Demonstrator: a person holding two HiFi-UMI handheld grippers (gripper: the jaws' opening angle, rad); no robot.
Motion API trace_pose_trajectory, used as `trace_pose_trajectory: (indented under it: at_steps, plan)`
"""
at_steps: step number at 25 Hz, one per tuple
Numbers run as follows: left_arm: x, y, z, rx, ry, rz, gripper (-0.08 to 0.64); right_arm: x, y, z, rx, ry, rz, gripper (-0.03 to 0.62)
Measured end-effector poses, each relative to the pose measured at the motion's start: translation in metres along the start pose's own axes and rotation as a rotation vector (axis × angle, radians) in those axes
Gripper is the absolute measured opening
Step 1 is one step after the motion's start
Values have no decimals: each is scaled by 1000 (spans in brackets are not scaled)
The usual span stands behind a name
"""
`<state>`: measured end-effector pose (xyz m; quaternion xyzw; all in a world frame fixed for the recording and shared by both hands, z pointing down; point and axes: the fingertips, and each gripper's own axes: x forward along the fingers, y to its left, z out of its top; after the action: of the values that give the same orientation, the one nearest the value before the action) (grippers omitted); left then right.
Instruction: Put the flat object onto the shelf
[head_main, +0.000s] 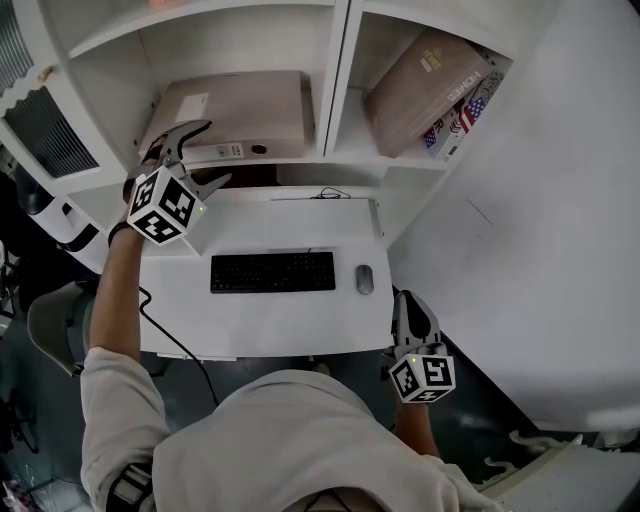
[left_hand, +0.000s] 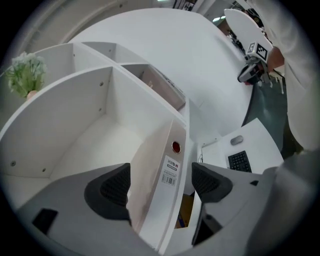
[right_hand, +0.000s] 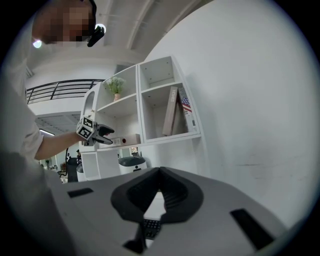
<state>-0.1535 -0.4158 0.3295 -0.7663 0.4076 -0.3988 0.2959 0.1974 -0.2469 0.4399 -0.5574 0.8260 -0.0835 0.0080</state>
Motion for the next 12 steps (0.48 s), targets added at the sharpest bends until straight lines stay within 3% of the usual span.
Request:
trace_pose_trajectory:
  at_steps: [7,12]
  plan:
    - [-51,11,15,-249,-153,112,255,-2,17,9,-15,-21,34,3]
    - [-78,2,13,-381,-188,143,211,-2,29,14,-24,-32,59,3]
